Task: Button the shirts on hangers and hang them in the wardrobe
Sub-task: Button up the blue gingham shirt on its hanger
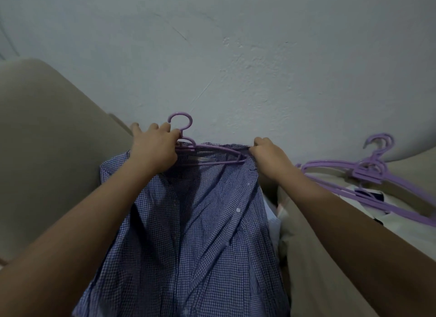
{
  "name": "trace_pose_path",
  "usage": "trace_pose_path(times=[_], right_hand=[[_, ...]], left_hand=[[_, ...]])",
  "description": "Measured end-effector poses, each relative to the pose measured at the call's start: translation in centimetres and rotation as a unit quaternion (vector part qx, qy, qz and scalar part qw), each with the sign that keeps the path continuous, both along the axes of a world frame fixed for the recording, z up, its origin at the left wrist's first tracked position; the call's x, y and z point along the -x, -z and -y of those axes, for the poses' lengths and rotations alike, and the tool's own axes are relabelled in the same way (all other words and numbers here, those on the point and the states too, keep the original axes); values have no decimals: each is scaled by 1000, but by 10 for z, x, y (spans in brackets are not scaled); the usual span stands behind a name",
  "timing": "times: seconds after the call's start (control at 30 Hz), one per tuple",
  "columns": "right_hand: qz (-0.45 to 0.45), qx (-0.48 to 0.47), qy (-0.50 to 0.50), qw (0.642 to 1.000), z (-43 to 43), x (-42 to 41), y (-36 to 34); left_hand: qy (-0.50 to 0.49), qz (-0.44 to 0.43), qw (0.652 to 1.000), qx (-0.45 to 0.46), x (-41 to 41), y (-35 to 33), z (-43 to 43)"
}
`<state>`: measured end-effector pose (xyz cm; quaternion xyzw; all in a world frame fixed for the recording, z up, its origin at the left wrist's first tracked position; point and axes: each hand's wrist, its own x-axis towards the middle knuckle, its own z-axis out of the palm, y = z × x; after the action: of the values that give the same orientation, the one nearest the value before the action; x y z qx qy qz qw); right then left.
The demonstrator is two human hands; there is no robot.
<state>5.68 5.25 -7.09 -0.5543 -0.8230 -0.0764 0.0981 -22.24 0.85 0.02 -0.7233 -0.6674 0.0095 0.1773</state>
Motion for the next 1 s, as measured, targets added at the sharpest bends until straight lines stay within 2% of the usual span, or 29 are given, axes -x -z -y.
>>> trace_pose_path(times=[0.07, 0.17, 0.23, 0.33, 0.47, 0.57, 0.63, 0.77, 0.83, 0.93, 1.0], right_hand=[[-48, 14, 18, 999, -1, 3, -3], [-186, 58, 35, 980, 5, 19, -16], [-291, 97, 46, 951, 8, 35, -22], [-411, 133, 68, 899, 5, 62, -25], [-503, 144, 77, 849, -10, 100, -20], [-544, 218, 74, 807, -26, 120, -8], [-550, 257, 82, 790, -36, 123, 5], [-611, 328, 69, 717, -43, 122, 36], [-620, 313, 50, 718, -36, 118, 53], [-608, 256, 44, 750, -20, 113, 75], [-645, 205, 57, 734, -7, 117, 85]], left_hand=[[4, -7, 1000, -10, -3, 6, -3], [16, -9, 1000, -19, -4, 15, -10], [19, 10, 1000, -13, -2, 20, -16], [25, 85, 996, 13, 5, 27, -28], [14, 182, 983, 26, 10, 46, -47], [-6, 241, 971, -7, 9, 66, -63], [-14, 288, 957, -19, 7, 79, -71], [-22, 403, 914, -40, 5, 114, -74], [-12, 452, 890, -56, 9, 131, -64], [5, 532, 842, -89, 12, 153, -45], [-13, 570, 809, -142, 9, 163, -29]])
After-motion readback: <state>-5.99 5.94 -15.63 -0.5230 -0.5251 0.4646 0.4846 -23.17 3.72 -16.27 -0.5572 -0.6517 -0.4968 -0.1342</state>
